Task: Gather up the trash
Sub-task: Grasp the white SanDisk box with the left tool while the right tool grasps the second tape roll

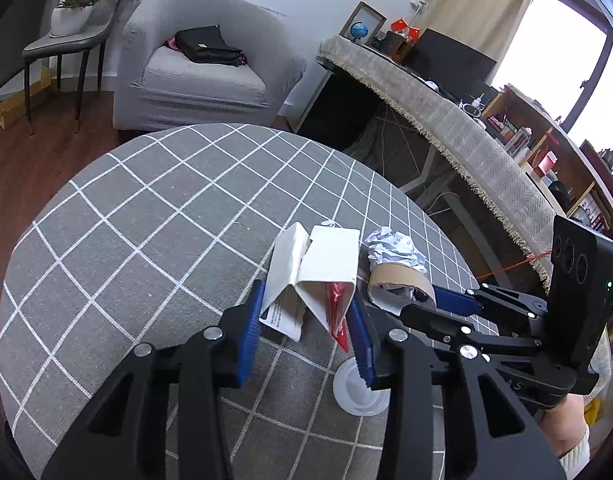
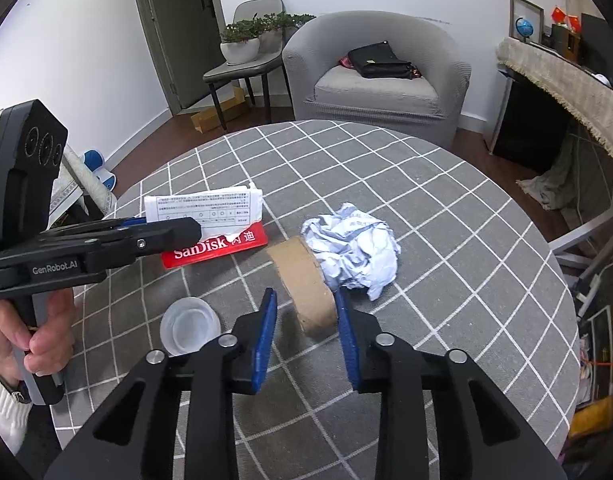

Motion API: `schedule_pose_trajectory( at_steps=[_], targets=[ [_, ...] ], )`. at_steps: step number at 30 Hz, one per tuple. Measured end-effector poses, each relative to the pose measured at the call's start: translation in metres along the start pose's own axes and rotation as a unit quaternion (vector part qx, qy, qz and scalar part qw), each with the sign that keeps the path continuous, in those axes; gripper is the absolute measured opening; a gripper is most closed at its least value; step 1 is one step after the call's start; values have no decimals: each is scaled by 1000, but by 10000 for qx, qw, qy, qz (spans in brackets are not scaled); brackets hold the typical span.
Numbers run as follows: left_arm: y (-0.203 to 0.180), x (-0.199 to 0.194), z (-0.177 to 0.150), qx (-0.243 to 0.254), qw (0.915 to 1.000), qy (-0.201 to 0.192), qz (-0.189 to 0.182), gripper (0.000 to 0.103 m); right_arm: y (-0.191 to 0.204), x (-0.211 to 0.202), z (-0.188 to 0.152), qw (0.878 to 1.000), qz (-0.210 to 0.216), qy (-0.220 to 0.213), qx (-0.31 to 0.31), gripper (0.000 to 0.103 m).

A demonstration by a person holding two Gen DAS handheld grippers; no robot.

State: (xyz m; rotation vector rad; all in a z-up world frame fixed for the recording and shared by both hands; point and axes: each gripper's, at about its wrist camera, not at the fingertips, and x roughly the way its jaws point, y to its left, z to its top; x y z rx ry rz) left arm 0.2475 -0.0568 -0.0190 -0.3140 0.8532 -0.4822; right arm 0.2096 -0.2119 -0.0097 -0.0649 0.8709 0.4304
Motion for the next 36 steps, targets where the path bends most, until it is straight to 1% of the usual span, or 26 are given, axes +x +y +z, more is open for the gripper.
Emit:
schedule_pose_trajectory(
  at_steps=[2, 4, 10, 19, 27, 36],
  targets=[
    [1, -2, 0, -15, 10000, -10, 1, 41, 2, 0, 1, 10000, 43, 15, 2, 21],
    [1, -3, -1, -17, 10000, -10, 1, 39, 3, 0, 1, 10000, 75, 26, 10, 18],
    [2, -9, -2, -22, 10000, -81, 30, 36, 7, 1, 1, 9998, 175, 30, 70, 18],
    [6, -25, -7, -44, 9998, -135, 108, 36, 5, -5, 1, 9963, 636, -63, 568, 18],
    [6, -49, -15, -51, 9995, -261, 198, 36, 23, -21, 1, 9967, 518, -319, 544, 17],
    [8, -81, -31, -28, 9989, -338, 311, 36, 51, -32, -6, 9958, 668, -397, 477, 17]
  ],
)
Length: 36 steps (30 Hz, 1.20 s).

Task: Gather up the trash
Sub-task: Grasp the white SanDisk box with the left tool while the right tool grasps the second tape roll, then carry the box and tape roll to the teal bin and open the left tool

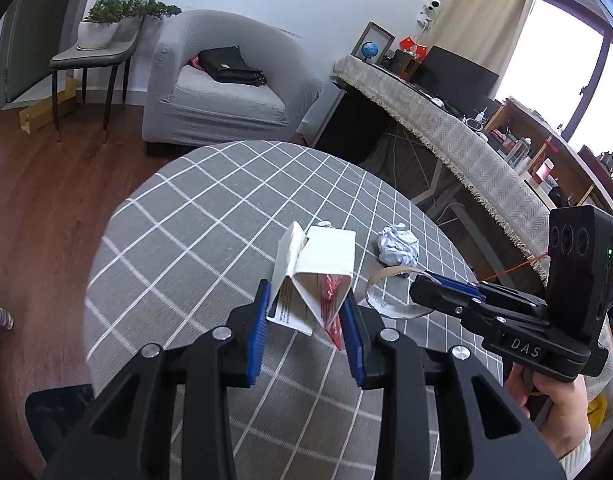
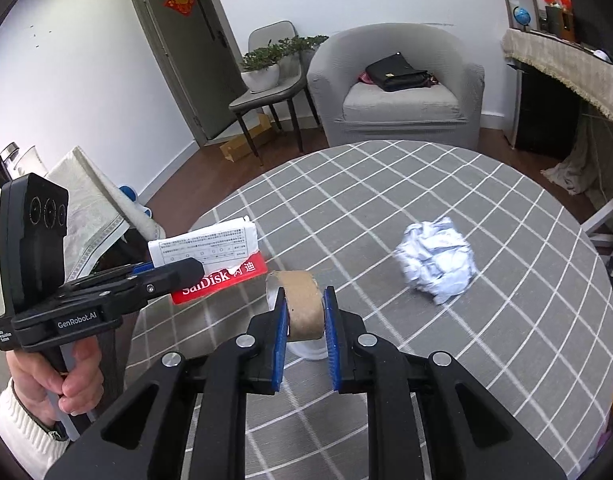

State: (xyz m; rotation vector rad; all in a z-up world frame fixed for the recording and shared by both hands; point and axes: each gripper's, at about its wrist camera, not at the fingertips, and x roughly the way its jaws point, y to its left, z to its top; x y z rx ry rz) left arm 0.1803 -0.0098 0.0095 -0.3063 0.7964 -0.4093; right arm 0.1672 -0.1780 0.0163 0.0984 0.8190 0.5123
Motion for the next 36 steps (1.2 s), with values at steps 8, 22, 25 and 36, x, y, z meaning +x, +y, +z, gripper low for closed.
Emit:
schedule_pose_trajectory(
  at_steps=[8, 22, 25, 36],
  targets=[
    [7, -30, -14, -25, 9998, -64, 166, 36, 31, 1, -13, 9999, 164, -5, -54, 17],
    [45, -103, -57, -99, 9965, -140, 815, 36, 109, 13, -41, 9977, 583, 74, -331, 17],
    [59, -116, -62, -151, 9952, -161, 958, 36, 128, 17, -42, 9966, 703, 93, -416, 17],
    [118, -146, -79, -508, 9881, -2, 1454, 36, 187, 50, -35, 9915, 1063, 252, -699, 17]
  ],
)
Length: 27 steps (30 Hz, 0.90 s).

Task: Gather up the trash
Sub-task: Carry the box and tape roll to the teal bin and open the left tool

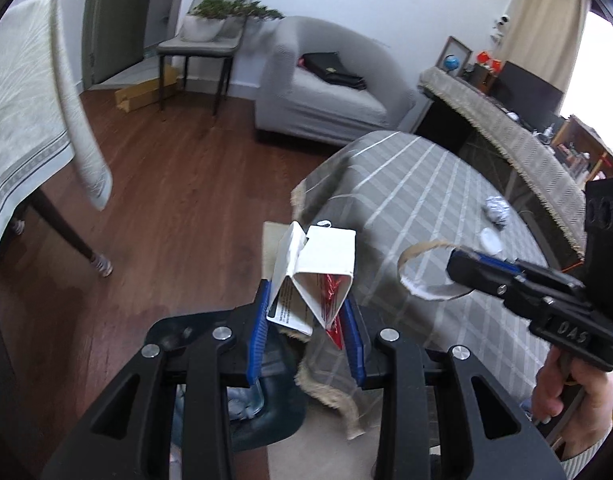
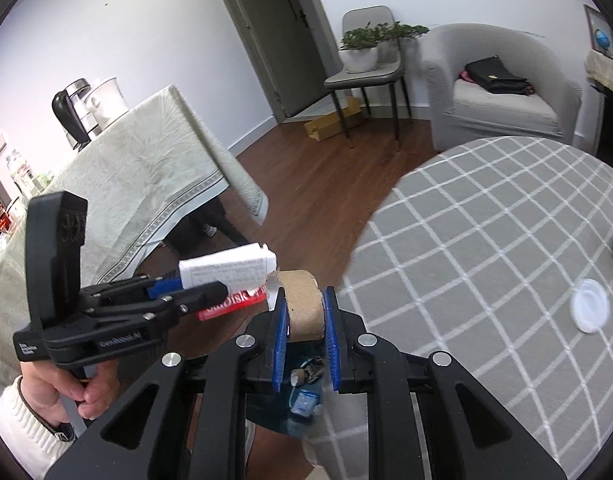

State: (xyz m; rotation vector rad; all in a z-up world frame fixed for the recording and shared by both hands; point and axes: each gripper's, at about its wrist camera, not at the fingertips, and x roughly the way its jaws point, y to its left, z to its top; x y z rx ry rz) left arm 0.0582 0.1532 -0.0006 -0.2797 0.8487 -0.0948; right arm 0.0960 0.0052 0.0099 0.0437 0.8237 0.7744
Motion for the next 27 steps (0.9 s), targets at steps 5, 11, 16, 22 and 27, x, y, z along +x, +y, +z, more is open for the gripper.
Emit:
schedule_pose_trajectory(
  at_steps=[5, 11, 16, 22, 27],
  targets=[
    [37, 10, -12, -238, 9990, 278, 256, 36, 20, 27, 1, 9996, 47, 211, -173, 17],
    [75, 29, -35, -403, 9953, 732, 480, 36, 45, 62, -2, 9976, -13, 568, -394, 17],
    [106, 48, -58, -442, 9900, 1146, 696, 36, 60, 91, -10, 9939, -114, 939, -562, 17],
    [130, 70, -78, -537, 9803, 1715, 816, 38, 68, 122, -17, 9881, -281, 1350, -685, 17],
    [132, 78, -91, -521, 9749, 2012, 800, 47, 73, 140, -22, 9842, -339, 1577, -736, 17]
  ],
)
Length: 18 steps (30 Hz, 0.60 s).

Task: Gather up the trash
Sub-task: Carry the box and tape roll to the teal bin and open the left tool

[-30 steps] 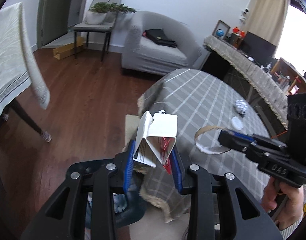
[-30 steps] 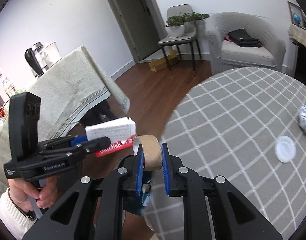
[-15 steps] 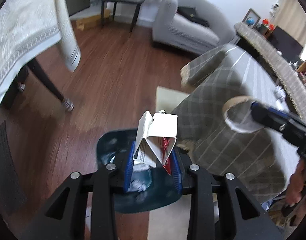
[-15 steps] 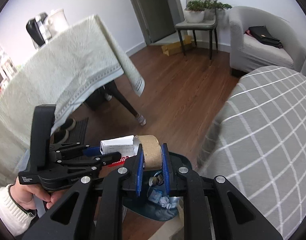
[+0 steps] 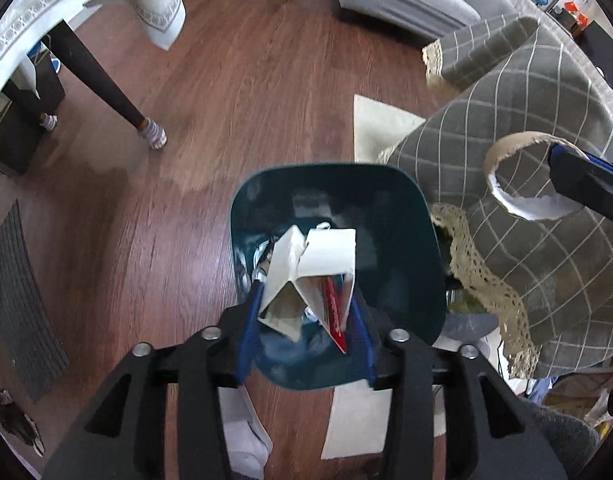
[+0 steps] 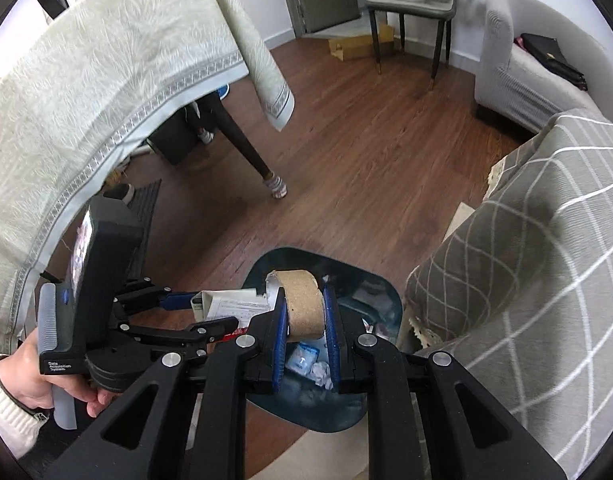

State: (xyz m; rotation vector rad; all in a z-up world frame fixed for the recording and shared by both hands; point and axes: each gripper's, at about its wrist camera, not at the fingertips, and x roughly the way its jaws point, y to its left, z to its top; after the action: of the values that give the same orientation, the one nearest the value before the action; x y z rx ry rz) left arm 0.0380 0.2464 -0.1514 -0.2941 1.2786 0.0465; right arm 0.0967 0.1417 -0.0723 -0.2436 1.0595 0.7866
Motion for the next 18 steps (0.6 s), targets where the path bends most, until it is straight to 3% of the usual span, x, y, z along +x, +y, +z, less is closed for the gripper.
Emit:
schedule_pose_trajectory(
  at_steps=[2, 3, 11, 14, 18],
  targets=[
    [3, 2, 0, 12, 10000, 17, -8, 49, 2, 6, 0, 10000, -8, 71, -12, 17],
    [3, 1, 0, 28, 10000, 28, -5, 55, 4, 10, 0, 9999, -13, 111, -17, 17],
    [10, -4, -1, 37, 10000, -14, -12, 62, 7, 33, -3, 9993, -62, 362, -30, 17],
    [9, 1, -3, 116, 9996, 228, -124, 71, 8, 38, -1, 9991, -93, 403, -10, 17],
    [-1, 6, -8, 408, 9986, 333, -65, 71, 10, 43, 0, 9989, -126, 442, -6, 17]
  ],
)
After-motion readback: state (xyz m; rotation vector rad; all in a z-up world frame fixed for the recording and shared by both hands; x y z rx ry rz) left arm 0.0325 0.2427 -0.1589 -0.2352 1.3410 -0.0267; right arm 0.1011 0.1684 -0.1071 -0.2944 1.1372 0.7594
